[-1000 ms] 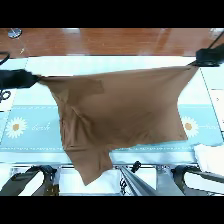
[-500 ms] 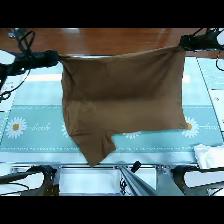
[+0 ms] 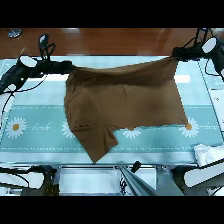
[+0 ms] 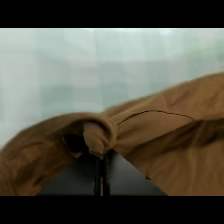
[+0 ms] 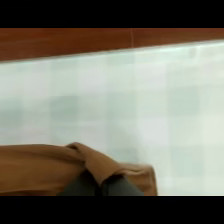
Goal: Fold the shirts.
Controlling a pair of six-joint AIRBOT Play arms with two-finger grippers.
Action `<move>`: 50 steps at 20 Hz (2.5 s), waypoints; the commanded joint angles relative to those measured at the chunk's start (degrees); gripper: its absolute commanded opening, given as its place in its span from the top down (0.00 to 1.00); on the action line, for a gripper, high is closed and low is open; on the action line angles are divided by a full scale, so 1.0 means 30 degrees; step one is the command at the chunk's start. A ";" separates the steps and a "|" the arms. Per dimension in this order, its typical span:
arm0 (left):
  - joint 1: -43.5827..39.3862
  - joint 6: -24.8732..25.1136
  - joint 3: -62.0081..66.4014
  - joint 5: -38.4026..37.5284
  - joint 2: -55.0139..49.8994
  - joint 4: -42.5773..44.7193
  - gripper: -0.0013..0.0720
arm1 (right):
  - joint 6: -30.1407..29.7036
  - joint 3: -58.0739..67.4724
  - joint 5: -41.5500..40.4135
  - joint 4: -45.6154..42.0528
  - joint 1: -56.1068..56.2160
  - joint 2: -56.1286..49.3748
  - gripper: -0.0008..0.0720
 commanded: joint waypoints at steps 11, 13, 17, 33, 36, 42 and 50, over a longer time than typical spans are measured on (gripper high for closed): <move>0.1472 -0.3082 -0.0007 -0.9071 -0.1158 0.1763 0.95 | -0.0095 -0.0015 0.8874 0.0911 -0.1712 -0.0335 0.95; 0.1049 -0.3432 -0.0007 -0.9173 -0.1443 0.1763 0.95 | -0.0087 -0.0015 0.9143 0.0736 -0.1719 -0.0342 0.95; 0.0816 -0.3483 -0.0007 -1.0112 -0.1494 0.1792 0.68 | -0.0219 -0.0007 0.9435 0.0721 -0.1719 -0.0342 0.77; 0.3876 -0.4634 -1.0754 -1.3952 0.7490 0.6222 0.12 | -0.2127 -0.4299 1.3347 0.0510 -0.6725 0.4430 0.32; 0.3869 -0.4364 -1.4098 -1.2524 0.8998 0.4408 0.12 | -0.2477 -0.4736 1.3289 0.1953 -0.6717 0.4736 0.32; 0.2594 -0.3636 -1.6640 -0.9770 0.9209 0.0867 0.12 | -0.2594 -0.4736 1.3515 0.2601 -0.6710 0.4743 0.33; -0.2047 -0.5195 -1.6721 -0.4437 0.8925 -0.1559 0.69 | -0.2586 -0.4736 1.3515 0.2601 -0.6710 0.4758 0.33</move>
